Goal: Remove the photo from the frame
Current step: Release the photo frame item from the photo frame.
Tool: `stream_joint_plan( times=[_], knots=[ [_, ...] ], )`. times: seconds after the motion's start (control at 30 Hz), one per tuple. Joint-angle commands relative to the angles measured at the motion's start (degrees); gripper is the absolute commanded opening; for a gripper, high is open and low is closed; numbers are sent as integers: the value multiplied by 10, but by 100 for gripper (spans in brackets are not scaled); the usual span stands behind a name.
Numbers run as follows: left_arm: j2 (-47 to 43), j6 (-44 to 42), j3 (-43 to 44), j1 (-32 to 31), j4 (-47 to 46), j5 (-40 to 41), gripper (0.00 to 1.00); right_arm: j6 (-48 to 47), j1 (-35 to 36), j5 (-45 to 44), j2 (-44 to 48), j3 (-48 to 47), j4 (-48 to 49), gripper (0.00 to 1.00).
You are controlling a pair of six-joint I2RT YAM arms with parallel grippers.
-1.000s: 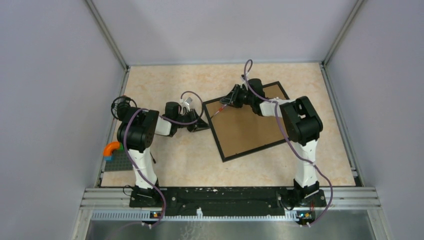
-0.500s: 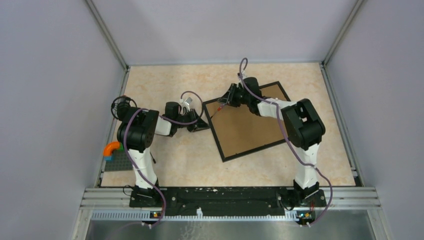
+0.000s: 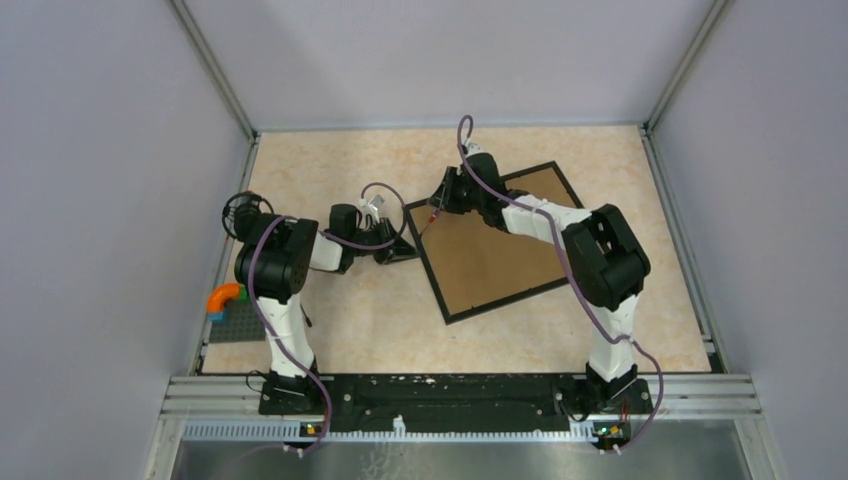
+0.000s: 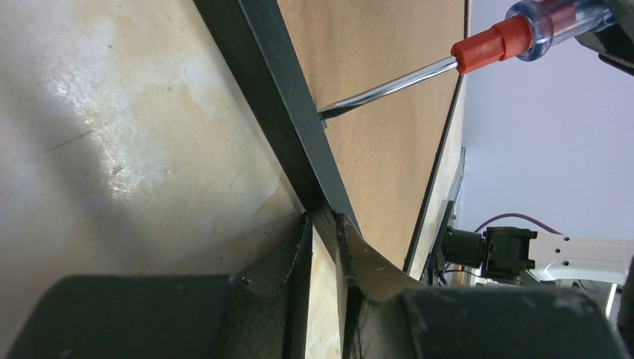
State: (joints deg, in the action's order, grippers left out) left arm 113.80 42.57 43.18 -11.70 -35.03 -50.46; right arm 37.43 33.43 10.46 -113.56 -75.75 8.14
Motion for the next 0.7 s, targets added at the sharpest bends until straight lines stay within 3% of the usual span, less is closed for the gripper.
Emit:
stream_joint_plan(
  times=[0.0, 0.37, 0.67],
  knots=[
    [38, -35, -12, -4, 59, 100, 22, 2, 64, 73, -11, -17, -80, 0],
    [42, -40, -10, -4, 59, 100, 21, -34, -62, 137, 3, -11, -20, 0],
    [47, -42, -7, -4, 61, 98, 21, 9, -69, 164, -20, 17, 22, 0]
  ],
)
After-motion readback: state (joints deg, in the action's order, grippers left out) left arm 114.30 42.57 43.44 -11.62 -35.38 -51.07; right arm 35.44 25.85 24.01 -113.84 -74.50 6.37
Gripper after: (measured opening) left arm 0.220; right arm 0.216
